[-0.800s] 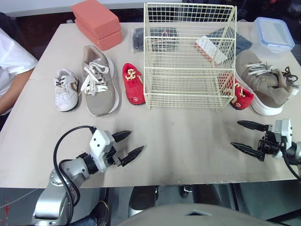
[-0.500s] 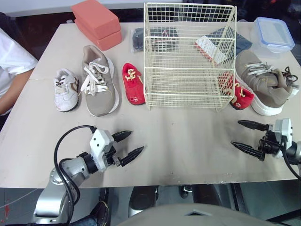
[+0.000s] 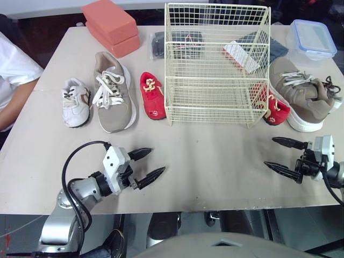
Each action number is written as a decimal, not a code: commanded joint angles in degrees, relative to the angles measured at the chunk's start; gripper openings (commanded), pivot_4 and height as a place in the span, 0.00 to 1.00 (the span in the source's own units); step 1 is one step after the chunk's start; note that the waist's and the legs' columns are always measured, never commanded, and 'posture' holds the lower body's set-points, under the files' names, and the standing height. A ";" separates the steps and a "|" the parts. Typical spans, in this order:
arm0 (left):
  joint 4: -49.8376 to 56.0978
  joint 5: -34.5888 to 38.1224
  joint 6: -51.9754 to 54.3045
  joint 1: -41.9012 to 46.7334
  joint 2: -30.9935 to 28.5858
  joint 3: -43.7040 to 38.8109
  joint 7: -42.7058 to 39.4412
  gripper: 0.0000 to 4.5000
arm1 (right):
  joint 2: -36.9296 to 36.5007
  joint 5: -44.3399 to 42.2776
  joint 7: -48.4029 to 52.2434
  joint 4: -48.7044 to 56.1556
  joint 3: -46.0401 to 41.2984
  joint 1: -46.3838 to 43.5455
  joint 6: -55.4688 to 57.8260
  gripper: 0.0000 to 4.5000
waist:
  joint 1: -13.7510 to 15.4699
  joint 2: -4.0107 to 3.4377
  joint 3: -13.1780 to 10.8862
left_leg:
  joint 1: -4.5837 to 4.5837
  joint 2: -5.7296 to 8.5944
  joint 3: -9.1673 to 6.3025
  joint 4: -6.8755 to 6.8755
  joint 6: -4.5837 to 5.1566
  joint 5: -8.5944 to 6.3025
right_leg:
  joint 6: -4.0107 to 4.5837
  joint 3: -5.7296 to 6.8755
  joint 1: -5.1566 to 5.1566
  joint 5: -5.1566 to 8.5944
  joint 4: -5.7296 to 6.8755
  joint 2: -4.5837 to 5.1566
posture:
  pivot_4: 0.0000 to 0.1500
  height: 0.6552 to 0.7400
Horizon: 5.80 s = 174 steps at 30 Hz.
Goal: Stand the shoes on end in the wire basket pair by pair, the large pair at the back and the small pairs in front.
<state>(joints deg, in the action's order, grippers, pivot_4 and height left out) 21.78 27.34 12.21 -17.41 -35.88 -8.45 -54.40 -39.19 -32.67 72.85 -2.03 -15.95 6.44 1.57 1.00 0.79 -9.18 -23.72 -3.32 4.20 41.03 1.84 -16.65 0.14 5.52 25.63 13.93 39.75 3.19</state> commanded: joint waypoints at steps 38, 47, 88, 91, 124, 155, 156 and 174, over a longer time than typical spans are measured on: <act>12.68 24.19 29.14 46.52 -11.19 4.10 3.18 0.98 | -3.06 -1.27 -35.27 -10.19 -12.99 -17.41 23.18 1.00 | -0.26 -0.05 -0.19 | 0.03 0.12 0.13 0.17 -0.23 0.15 | -0.10 -0.22 -0.07 -0.07 0.11 -0.15 | 1.00 0.36; 11.09 19.89 26.73 48.80 -8.45 6.06 4.40 1.00 | -2.28 -0.67 -33.83 -8.32 -13.52 -16.92 21.04 0.29 | -0.50 -0.01 -0.19 | 0.08 0.11 0.19 0.18 -0.31 0.20 | -0.11 -0.29 -0.09 -0.08 0.12 -0.19 | 1.00 0.36; 2.14 35.71 31.31 53.77 -17.52 -8.38 -13.03 1.00 | -11.84 -0.26 2.08 11.04 -0.66 -36.85 -28.19 0.01 | -0.19 0.17 -1.04 | -0.06 0.04 0.03 0.24 -0.48 0.30 | 0.02 -0.18 0.01 -0.15 0.11 -0.09 | 1.00 0.36; 2.07 36.51 31.45 53.60 -17.83 -8.72 -13.20 1.00 | -12.56 -0.92 7.19 11.17 0.91 -36.56 -30.58 0.01 | -0.18 0.18 -1.05 | -0.04 0.03 0.01 0.24 -0.49 0.31 | -0.03 -0.16 0.00 -0.13 0.13 -0.10 | 1.00 0.36; 0.90 8.46 21.89 58.81 -15.49 16.44 -21.29 0.39 | -12.95 1.18 8.59 20.04 13.34 -46.22 -13.21 0.00 | -0.18 0.19 -1.11 | -0.08 0.05 0.01 0.33 -0.51 0.32 | 0.09 -0.13 0.00 -0.19 0.17 -0.14 | 1.00 0.36; 4.38 -1.84 11.71 51.93 13.39 9.51 20.63 0.06 | -11.00 -47.35 -55.61 34.57 -4.17 -36.43 41.05 0.99 | -0.04 0.28 -1.11 | -0.08 0.06 -0.03 0.33 -0.49 0.32 | 0.10 -0.16 -0.09 -0.23 0.18 -0.04 | 1.00 0.36; 4.09 -3.87 10.36 51.51 14.22 10.60 21.84 0.06 | -9.40 -45.74 -58.05 35.01 -2.74 -36.97 40.58 0.99 | -0.05 0.28 -1.10 | -0.09 0.06 -0.04 0.33 -0.49 0.32 | 0.10 -0.16 -0.09 -0.23 0.16 -0.04 | 1.00 0.36; 1.31 -16.74 1.47 49.01 20.02 15.36 28.31 0.06 | 5.21 -30.98 -74.13 33.82 5.28 -41.14 40.13 0.81 | -0.10 0.32 -1.07 | -0.13 0.07 -0.02 0.33 -0.46 0.31 | 0.05 -0.15 -0.03 -0.26 0.17 -0.06 | 1.00 0.36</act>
<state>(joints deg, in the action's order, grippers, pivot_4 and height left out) 20.74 10.44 14.82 31.61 -16.01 7.25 -26.07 -34.09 -64.46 -0.67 31.13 -9.70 -33.07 42.30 0.89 1.11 -10.25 -23.85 -3.25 4.17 41.36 1.38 -16.34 0.20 5.37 25.60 13.67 39.92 3.12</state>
